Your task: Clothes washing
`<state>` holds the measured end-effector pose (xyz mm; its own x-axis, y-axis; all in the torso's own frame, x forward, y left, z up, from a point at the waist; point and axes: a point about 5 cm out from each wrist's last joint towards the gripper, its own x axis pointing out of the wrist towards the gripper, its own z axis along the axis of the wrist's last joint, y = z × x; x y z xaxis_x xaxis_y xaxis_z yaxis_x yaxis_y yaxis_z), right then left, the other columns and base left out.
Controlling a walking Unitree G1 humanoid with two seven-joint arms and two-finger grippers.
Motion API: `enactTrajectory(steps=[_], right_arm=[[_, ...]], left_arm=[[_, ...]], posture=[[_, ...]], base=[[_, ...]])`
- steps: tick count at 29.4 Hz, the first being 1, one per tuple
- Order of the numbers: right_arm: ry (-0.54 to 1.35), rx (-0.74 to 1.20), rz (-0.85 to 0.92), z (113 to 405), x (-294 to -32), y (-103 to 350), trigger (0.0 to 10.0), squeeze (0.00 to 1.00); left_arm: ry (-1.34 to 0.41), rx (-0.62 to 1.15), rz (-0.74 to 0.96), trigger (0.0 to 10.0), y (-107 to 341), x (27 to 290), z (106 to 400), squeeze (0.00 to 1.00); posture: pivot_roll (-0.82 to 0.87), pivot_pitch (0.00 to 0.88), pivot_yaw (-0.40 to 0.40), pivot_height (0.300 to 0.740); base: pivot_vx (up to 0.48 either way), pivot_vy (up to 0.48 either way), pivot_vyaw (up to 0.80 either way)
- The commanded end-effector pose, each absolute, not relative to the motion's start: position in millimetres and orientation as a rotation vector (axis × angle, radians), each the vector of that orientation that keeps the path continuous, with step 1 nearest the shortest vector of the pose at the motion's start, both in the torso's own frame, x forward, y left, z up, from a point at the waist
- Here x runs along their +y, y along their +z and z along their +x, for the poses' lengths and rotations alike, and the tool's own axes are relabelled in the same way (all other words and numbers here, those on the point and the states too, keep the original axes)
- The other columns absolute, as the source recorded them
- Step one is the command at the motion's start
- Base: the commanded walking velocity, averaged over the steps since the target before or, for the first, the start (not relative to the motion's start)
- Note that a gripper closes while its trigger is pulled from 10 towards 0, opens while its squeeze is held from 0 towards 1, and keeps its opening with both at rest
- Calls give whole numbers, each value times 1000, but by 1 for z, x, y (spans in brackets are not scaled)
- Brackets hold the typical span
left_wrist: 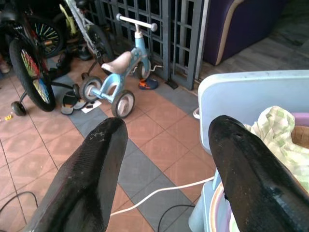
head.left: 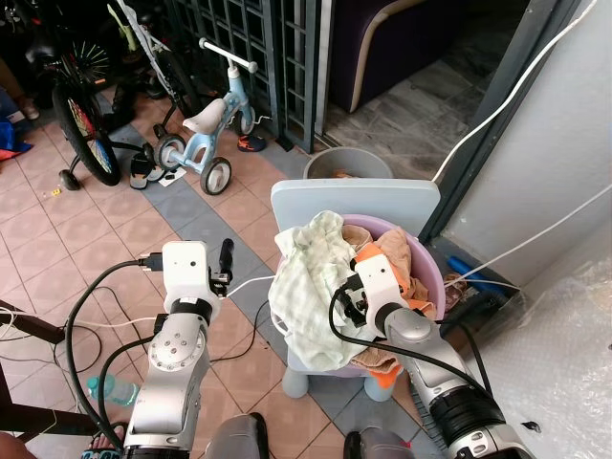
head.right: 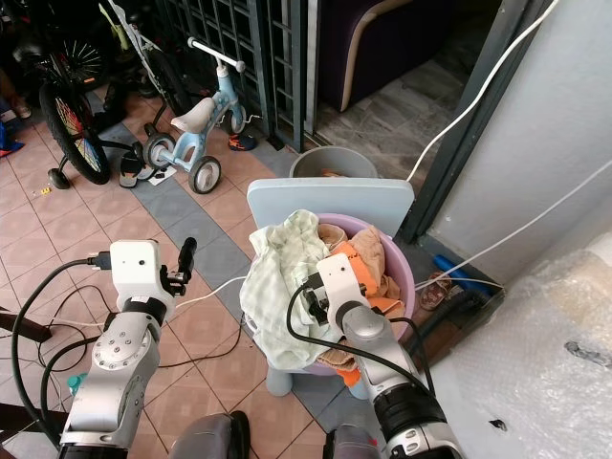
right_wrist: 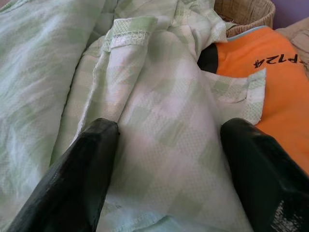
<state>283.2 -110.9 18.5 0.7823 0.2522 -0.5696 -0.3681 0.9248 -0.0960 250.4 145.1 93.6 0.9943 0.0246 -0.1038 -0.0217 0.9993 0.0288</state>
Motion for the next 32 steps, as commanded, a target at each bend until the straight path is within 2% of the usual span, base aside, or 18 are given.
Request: enactTrajectory(steps=[1, 10, 16, 26, 32], right_arm=[[333, 595, -170, 286, -108, 19, 0, 0], [335, 580, -127, 290, -102, 24, 0, 0], [340, 620, -125, 280, -105, 15, 0, 0], [376, 599, -39, 283, -93, 21, 0, 0], [366, 526, 118, 293, -95, 36, 0, 0]], left_arm=[[16, 146, 40, 10000, 87, 145, 242, 0], [13, 160, 38, 10000, 89, 143, 241, 0], [11, 169, 39, 10000, 89, 143, 241, 0], [16, 171, 43, 10000, 90, 144, 247, 0], [15, 169, 50, 10000, 89, 143, 255, 0]], posture=[[102, 181, 11, 740], [85, 206, 20, 740], [83, 211, 23, 740], [76, 200, 32, 740], [66, 174, 39, 740]], base=[[0, 0, 0], [0, 0, 0], [0, 0, 0], [0, 0, 0], [0, 0, 0]])
